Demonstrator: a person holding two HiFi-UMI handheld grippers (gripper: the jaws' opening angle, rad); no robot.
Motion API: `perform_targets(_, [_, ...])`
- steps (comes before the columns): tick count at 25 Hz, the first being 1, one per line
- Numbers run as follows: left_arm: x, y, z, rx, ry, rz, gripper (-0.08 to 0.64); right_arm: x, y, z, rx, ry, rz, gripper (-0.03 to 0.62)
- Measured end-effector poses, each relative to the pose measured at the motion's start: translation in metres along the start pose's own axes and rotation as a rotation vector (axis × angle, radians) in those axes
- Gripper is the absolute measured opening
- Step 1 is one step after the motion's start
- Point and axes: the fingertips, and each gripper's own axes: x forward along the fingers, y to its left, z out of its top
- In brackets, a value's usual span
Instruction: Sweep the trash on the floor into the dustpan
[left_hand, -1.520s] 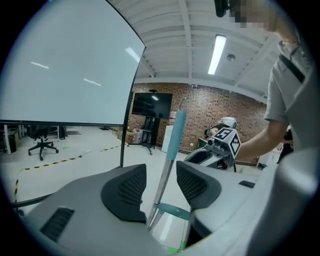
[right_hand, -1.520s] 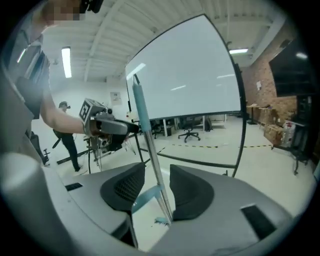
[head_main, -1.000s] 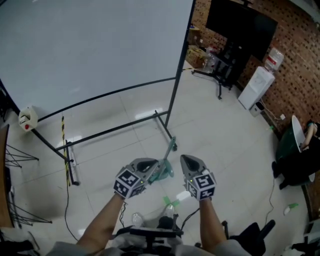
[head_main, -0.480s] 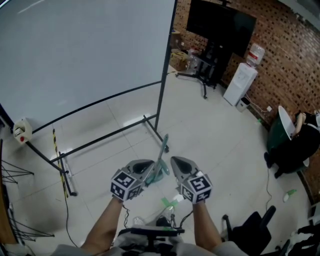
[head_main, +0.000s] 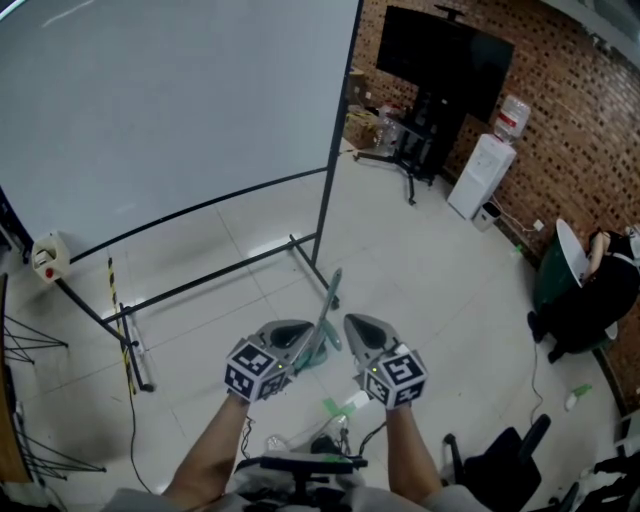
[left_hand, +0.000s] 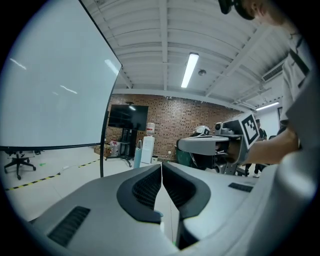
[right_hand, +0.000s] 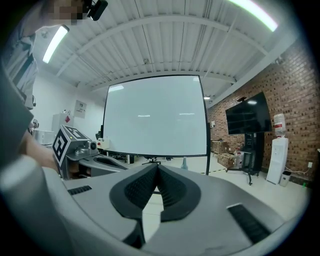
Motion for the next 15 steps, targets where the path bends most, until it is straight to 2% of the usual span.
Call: perform_targets(15, [-0.0031,0.0022,-0.0009,-0.010,-0.007,0.010,0.008,0.0017,0.0046,-0.0019,0.007,0.002,0.014,0.000])
